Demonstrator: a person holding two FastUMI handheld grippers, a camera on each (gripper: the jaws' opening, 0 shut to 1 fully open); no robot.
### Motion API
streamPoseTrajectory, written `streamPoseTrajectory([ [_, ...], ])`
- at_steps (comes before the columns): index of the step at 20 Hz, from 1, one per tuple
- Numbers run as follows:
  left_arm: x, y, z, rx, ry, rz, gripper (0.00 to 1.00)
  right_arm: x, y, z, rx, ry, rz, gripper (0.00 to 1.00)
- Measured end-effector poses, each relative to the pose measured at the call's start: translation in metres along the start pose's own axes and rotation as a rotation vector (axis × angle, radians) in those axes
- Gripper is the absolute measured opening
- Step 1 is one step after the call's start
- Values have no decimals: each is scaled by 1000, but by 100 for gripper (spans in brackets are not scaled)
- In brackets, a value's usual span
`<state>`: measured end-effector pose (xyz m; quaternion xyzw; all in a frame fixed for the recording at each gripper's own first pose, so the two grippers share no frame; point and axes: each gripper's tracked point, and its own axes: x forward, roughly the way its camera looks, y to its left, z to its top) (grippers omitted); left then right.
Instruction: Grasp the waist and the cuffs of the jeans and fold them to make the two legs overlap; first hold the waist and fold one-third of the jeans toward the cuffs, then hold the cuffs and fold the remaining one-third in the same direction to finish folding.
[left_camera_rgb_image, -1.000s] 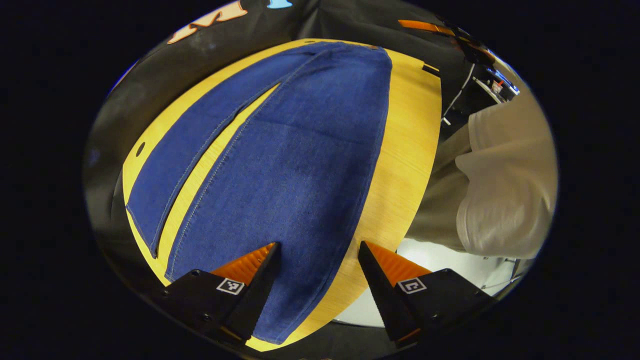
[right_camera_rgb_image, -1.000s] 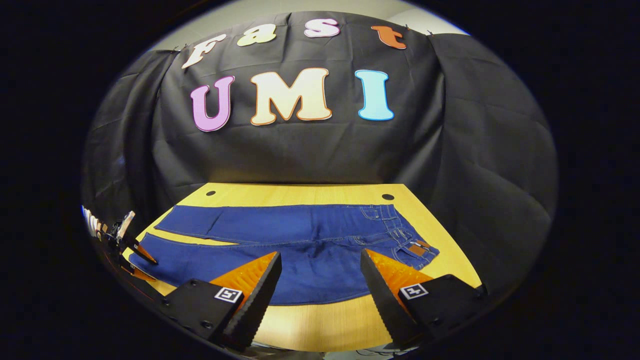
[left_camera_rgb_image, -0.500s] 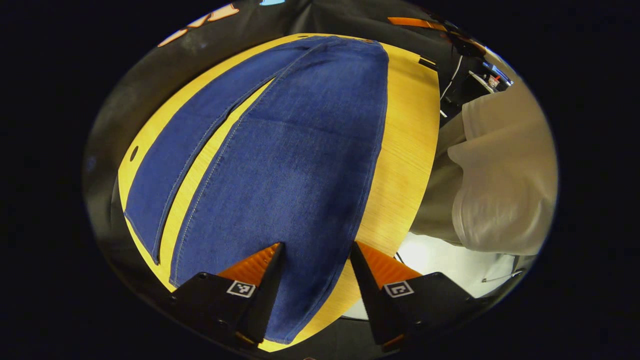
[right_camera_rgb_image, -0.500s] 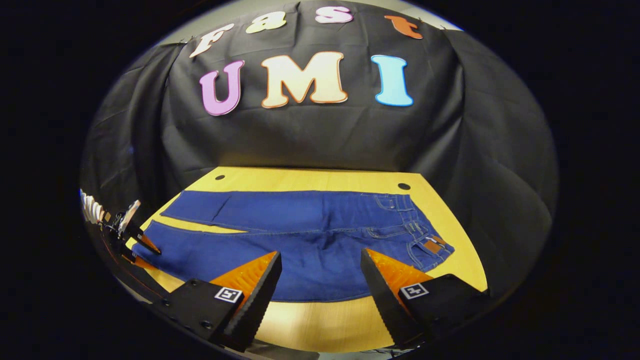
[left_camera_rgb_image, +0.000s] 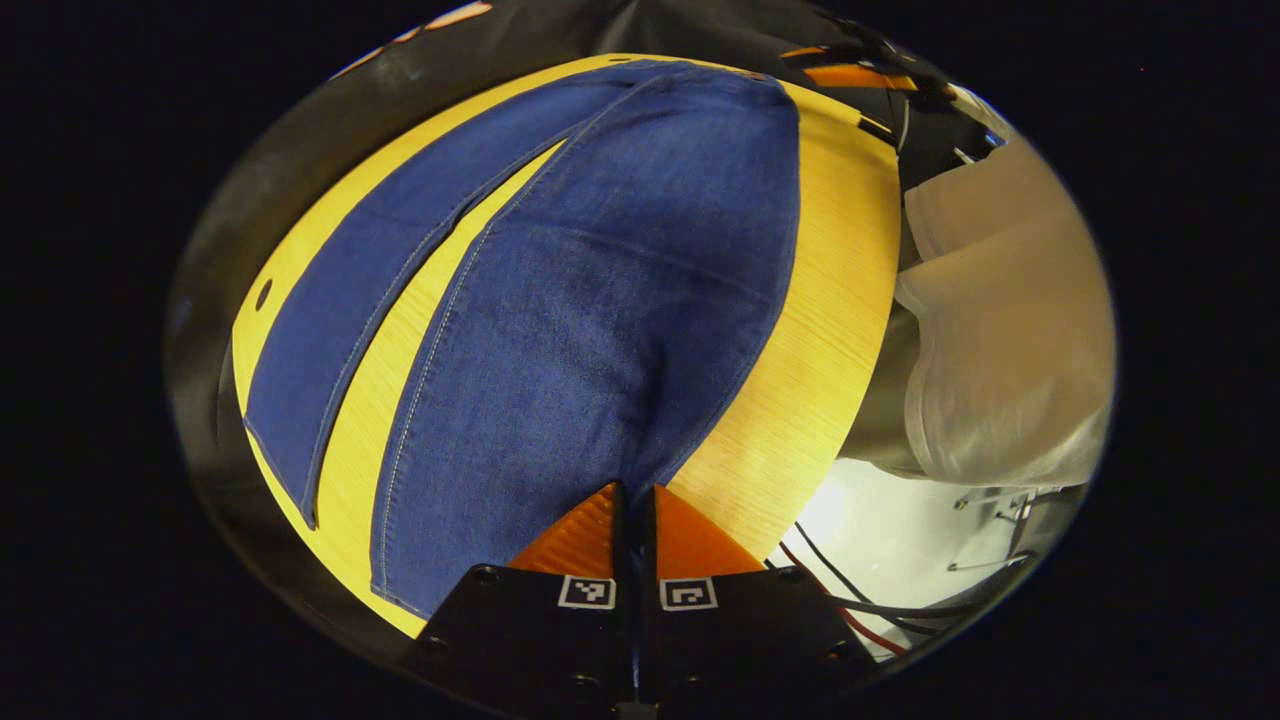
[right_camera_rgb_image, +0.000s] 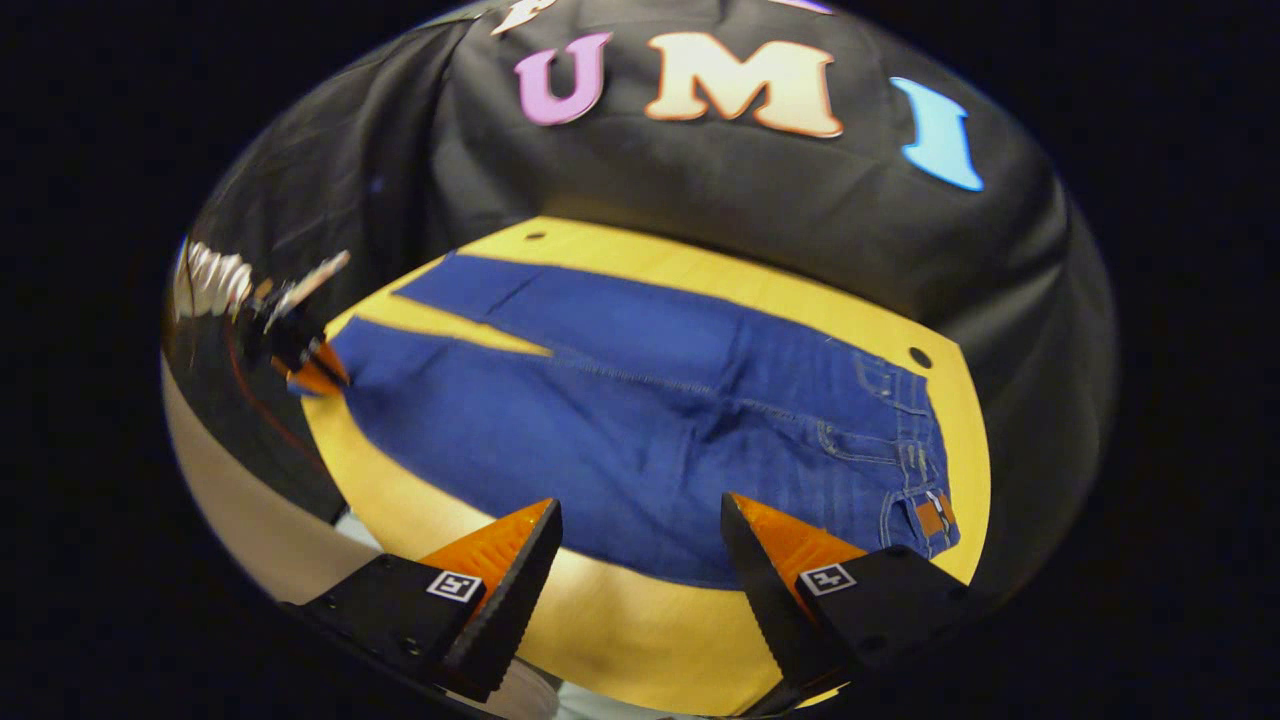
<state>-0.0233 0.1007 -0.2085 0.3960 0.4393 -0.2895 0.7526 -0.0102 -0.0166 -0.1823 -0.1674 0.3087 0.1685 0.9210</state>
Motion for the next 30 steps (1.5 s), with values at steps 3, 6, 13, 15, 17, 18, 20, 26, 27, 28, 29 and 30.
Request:
streamPoseTrajectory([
  [3,1,1,-2,-69,23,-17,0,13,-15,-33,-136,113,64,99],
  [6,0,2,1,-102,39,-28,0,30,-39,-61,-218,217,90,99],
  [13,2,2,1,-104,77,-27,0,56,-55,-84,-221,312,138,99],
  [15,2,2,1,-93,78,-26,0,52,-52,-84,-215,323,171,97],
  [17,3,3,1,-78,84,-24,0,52,-51,-86,-214,324,179,96],
  [18,3,3,1,-73,88,-26,0,52,-51,-84,-220,318,179,95],
  [20,3,3,1,-72,96,-30,0,51,-53,-84,-219,324,179,88],
  [26,5,1,0,-181,95,-51,0,54,-41,-68,-243,298,172,30],
  [27,4,1,1,-206,83,-50,0,51,-40,-63,-230,293,150,16],
  [28,5,2,1,-223,65,-47,0,50,-42,-64,-222,295,125,10],
  [29,5,3,2,-237,48,-41,0,51,-43,-63,-215,300,108,9],
  [30,4,2,2,-252,32,-32,0,52,-44,-68,-198,322,84,9],
])
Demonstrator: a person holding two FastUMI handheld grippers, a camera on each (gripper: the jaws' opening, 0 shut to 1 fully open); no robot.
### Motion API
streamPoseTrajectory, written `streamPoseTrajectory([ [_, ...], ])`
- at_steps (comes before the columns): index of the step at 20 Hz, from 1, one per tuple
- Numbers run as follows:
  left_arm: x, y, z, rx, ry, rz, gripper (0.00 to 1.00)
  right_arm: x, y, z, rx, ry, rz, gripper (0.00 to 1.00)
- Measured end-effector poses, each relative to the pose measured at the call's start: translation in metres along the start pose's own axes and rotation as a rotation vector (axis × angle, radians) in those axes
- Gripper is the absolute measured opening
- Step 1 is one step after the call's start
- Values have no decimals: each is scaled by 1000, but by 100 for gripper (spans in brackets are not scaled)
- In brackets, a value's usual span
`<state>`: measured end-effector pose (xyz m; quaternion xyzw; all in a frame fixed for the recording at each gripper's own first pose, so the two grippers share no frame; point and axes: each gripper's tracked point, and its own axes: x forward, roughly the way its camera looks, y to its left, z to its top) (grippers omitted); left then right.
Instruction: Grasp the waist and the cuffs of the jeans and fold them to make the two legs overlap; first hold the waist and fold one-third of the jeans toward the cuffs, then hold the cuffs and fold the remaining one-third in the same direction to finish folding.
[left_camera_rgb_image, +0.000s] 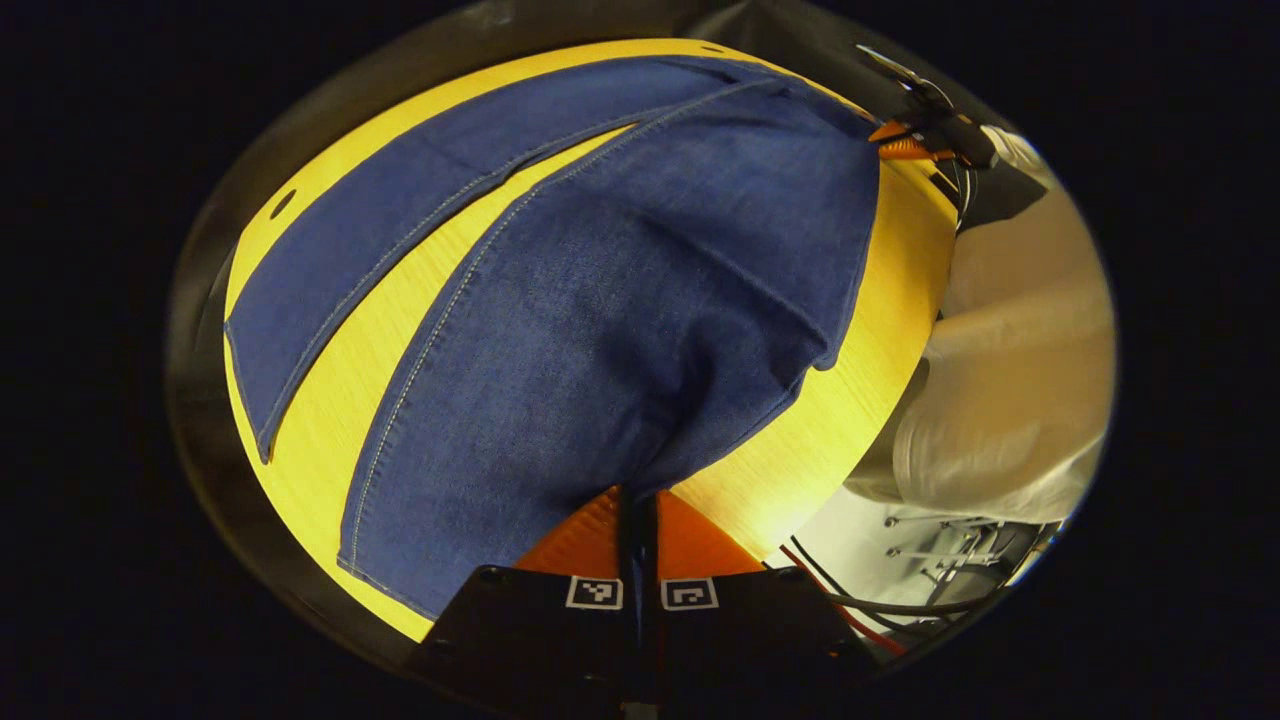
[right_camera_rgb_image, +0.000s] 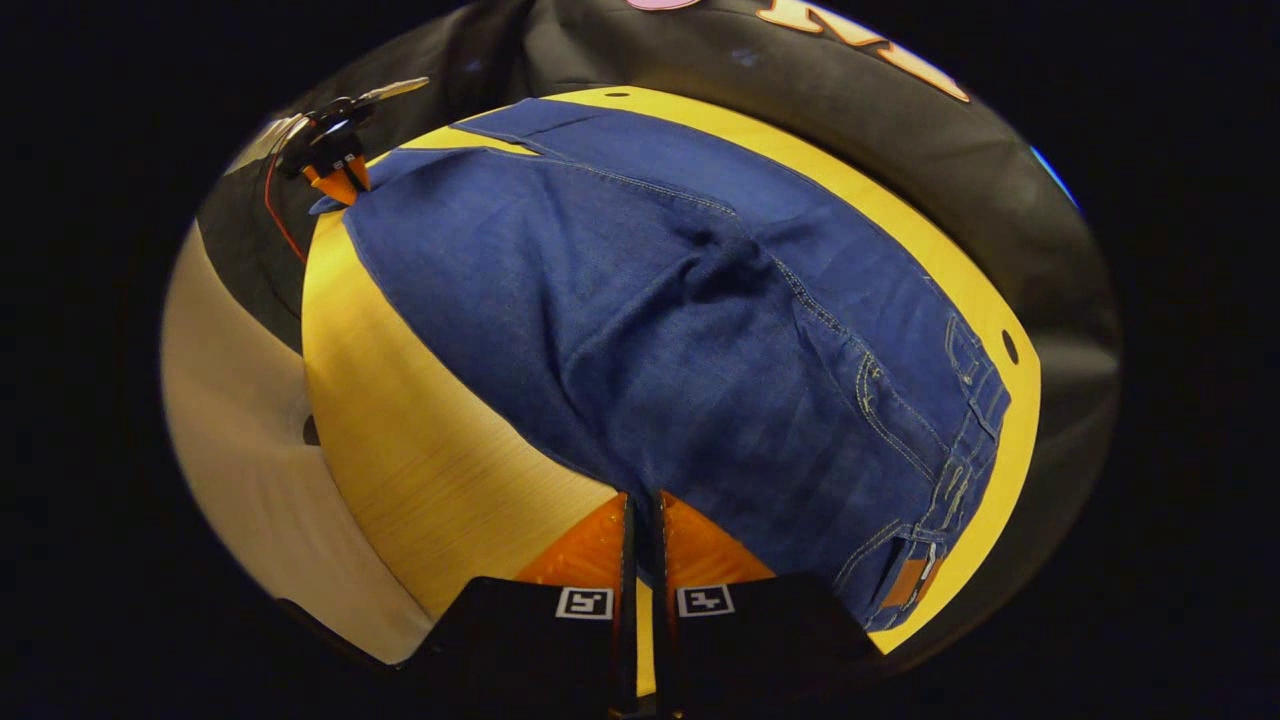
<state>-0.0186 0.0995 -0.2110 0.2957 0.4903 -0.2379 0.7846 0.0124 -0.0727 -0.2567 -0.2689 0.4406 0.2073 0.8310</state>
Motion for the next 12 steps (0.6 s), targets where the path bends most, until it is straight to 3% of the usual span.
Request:
streamPoseTrajectory([
  [2,1,0,0,19,-24,22,0,-4,0,1,27,24,-53,3],
  [6,-17,11,6,20,-55,124,0,-8,-5,0,22,40,-159,3],
  [12,-63,62,49,22,-167,251,0,-27,-15,30,98,-66,-322,2],
])
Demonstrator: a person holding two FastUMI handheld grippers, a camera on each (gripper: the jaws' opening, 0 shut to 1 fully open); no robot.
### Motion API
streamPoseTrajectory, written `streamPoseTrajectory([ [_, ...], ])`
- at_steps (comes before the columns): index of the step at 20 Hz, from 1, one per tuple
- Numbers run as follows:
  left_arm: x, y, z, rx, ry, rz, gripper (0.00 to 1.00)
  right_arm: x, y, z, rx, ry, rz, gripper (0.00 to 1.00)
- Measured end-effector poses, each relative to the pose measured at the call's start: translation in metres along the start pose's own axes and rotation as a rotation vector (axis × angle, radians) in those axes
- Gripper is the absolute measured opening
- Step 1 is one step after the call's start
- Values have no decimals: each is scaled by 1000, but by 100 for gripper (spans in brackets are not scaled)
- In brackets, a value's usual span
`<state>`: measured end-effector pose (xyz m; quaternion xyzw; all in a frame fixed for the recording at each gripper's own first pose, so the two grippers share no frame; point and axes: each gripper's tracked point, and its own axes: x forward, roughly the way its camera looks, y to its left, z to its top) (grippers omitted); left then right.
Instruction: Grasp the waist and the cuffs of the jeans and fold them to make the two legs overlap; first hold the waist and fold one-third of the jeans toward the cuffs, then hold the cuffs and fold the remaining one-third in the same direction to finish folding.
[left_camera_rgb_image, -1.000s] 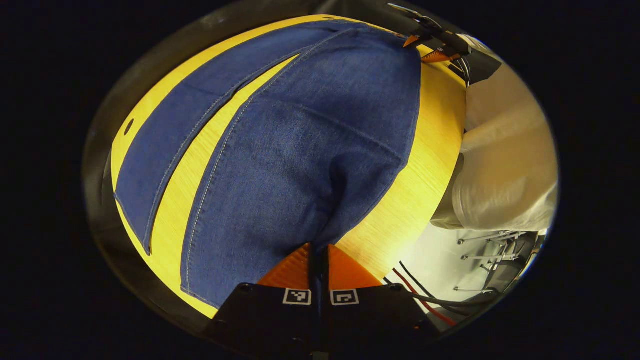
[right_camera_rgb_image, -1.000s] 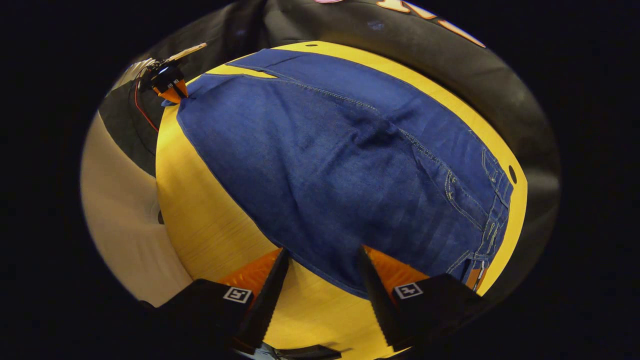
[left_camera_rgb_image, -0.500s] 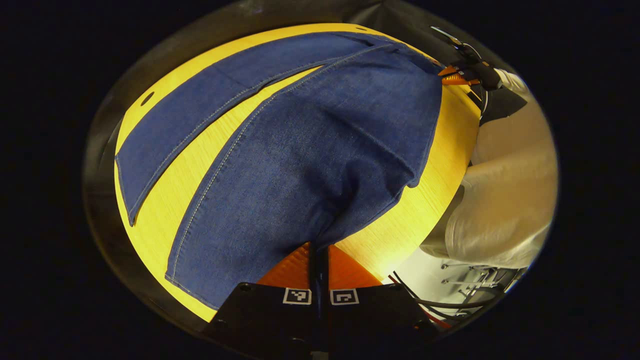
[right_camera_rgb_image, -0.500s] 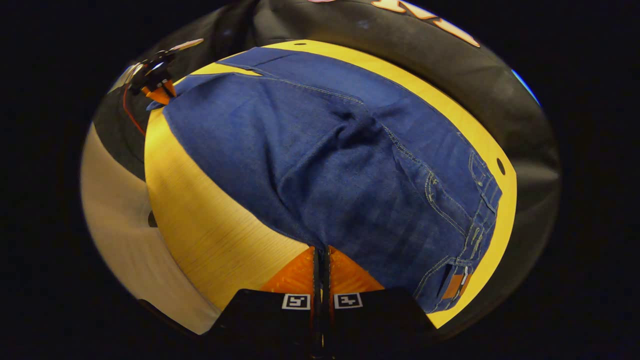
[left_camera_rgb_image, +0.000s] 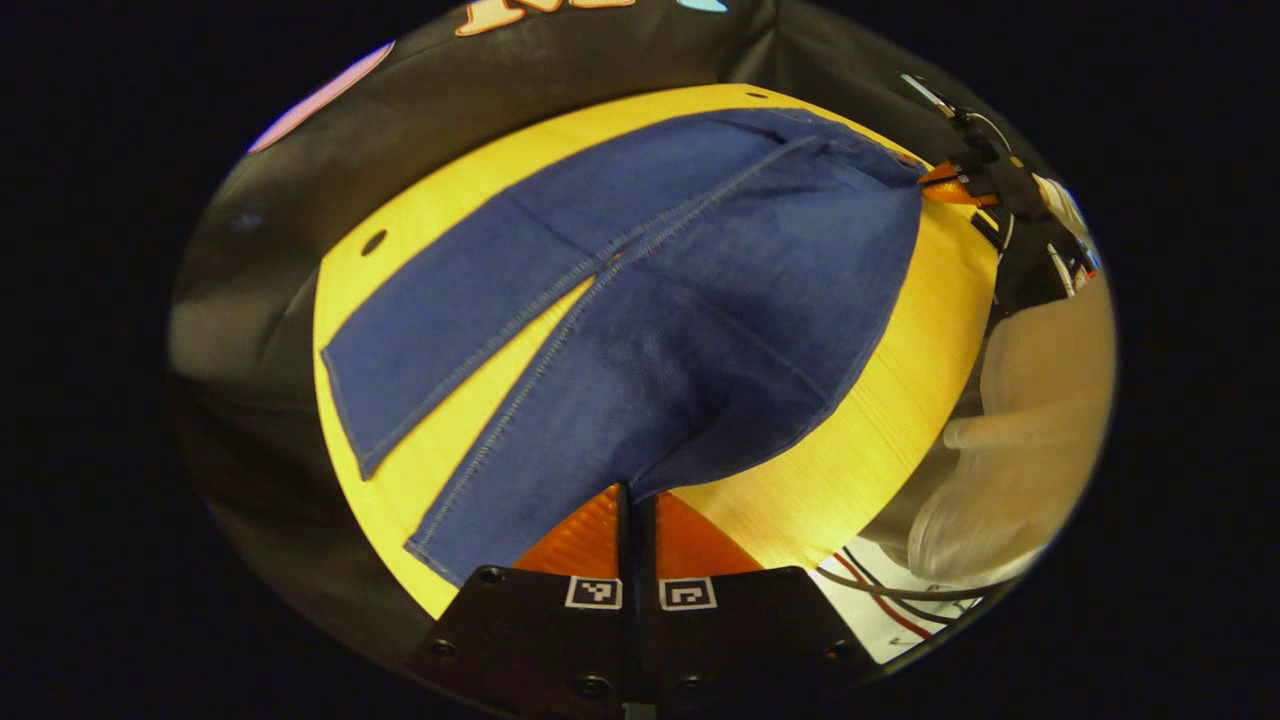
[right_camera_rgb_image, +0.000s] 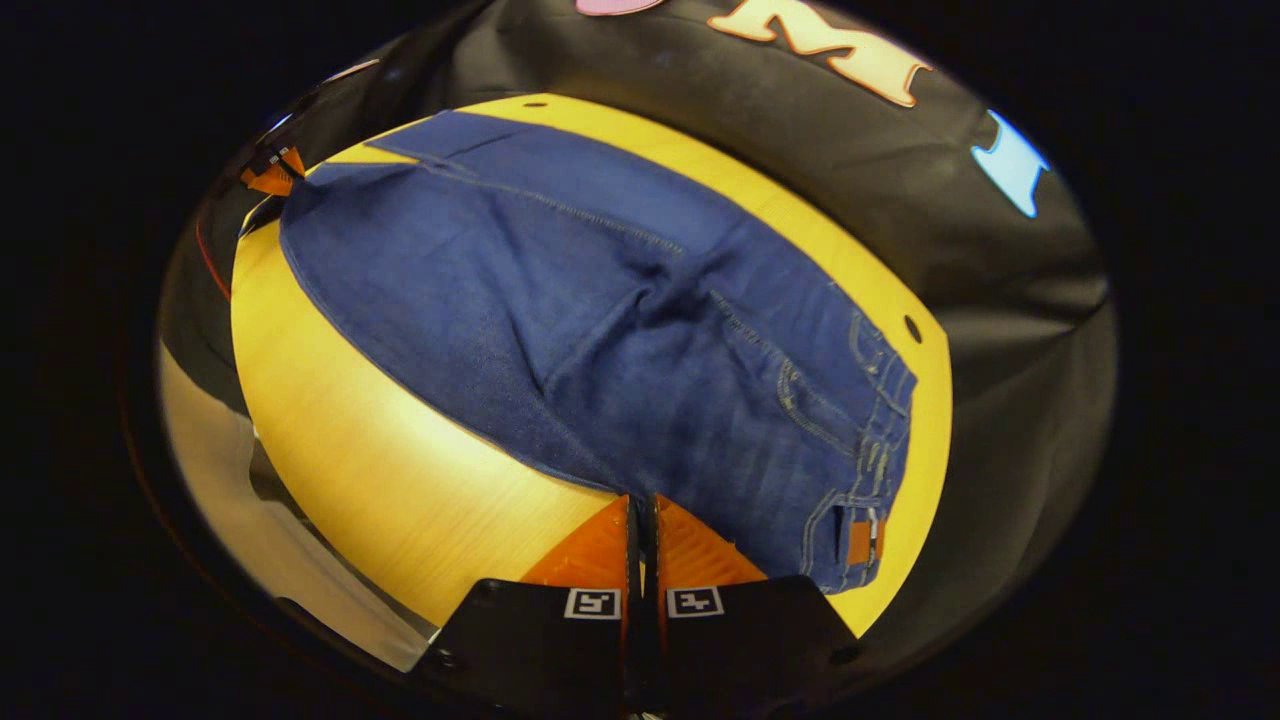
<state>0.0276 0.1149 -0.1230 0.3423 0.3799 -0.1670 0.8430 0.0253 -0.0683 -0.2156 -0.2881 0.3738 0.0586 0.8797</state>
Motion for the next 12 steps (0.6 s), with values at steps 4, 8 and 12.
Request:
streamPoseTrajectory([
  [4,-5,38,32,8,-40,127,0,-10,-21,35,-17,-75,-127,2],
  [8,-10,78,79,21,-50,240,0,-11,-44,68,-33,-103,-203,0],
  [12,-5,129,130,13,-41,357,0,1,-72,108,16,-135,-238,2],
])
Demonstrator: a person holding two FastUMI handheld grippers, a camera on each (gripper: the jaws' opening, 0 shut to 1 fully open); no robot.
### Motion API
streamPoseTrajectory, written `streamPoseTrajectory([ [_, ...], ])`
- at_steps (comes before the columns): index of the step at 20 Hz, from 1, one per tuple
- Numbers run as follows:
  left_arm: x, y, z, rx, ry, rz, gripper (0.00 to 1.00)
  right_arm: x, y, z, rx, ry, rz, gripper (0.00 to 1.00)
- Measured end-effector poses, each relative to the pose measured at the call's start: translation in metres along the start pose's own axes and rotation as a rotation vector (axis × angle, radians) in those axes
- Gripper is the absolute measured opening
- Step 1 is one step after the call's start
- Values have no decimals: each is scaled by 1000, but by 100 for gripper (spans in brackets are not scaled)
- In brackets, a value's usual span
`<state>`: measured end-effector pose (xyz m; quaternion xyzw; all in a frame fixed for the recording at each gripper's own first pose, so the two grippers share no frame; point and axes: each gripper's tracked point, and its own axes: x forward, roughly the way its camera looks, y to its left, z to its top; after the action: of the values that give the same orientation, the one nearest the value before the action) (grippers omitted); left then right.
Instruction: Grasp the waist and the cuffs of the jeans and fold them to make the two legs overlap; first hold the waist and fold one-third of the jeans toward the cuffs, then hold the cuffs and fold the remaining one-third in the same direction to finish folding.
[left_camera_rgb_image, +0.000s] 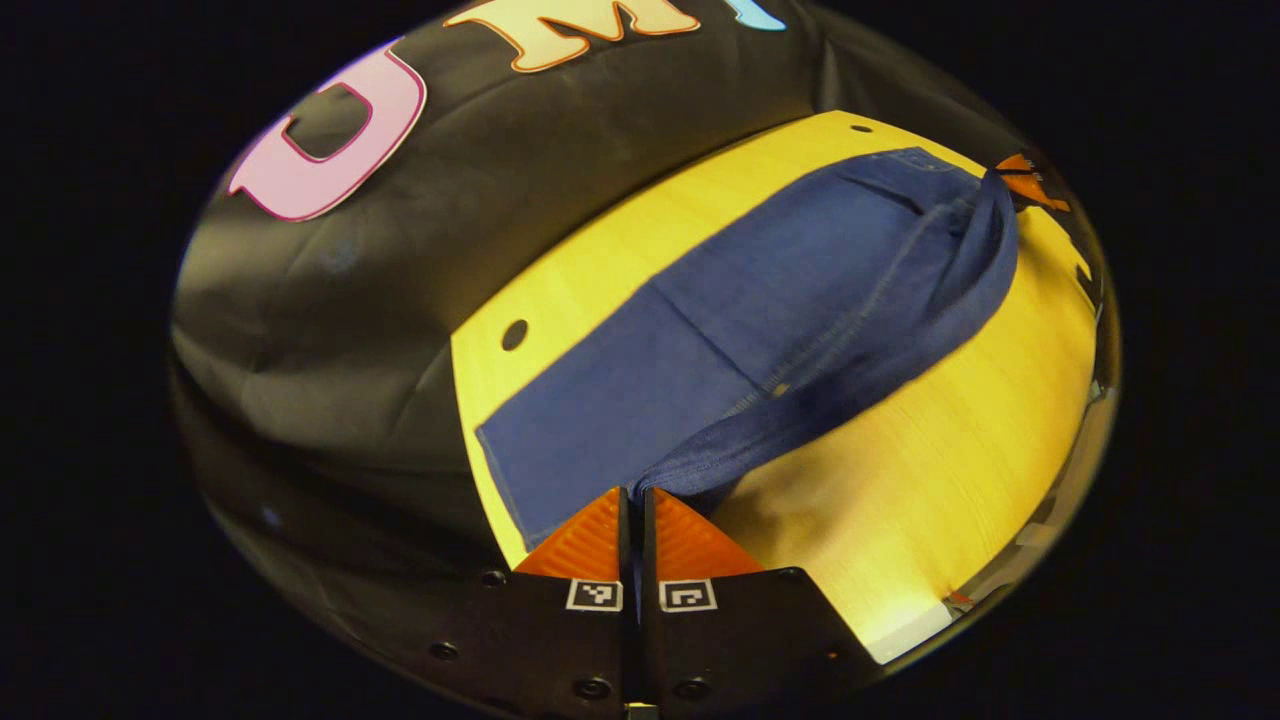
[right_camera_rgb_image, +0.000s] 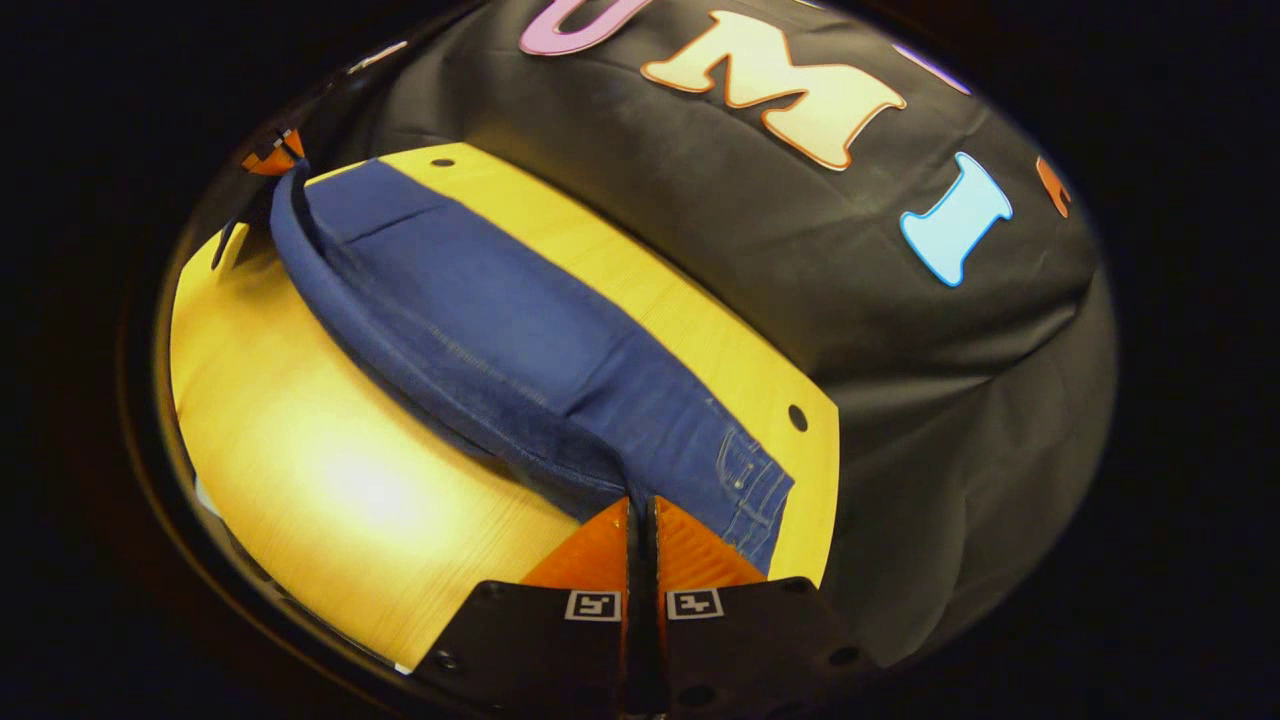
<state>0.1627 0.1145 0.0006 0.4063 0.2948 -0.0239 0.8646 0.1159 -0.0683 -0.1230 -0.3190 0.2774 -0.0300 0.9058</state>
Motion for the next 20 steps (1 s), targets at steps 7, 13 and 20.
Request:
streamPoseTrajectory([
  [7,93,26,45,-13,56,101,0,126,-14,44,98,55,-19,2],
  [13,144,44,52,-123,65,204,0,200,-7,70,150,23,-79,2],
  [20,158,49,48,-202,24,267,0,224,3,67,158,-4,-50,3],
])
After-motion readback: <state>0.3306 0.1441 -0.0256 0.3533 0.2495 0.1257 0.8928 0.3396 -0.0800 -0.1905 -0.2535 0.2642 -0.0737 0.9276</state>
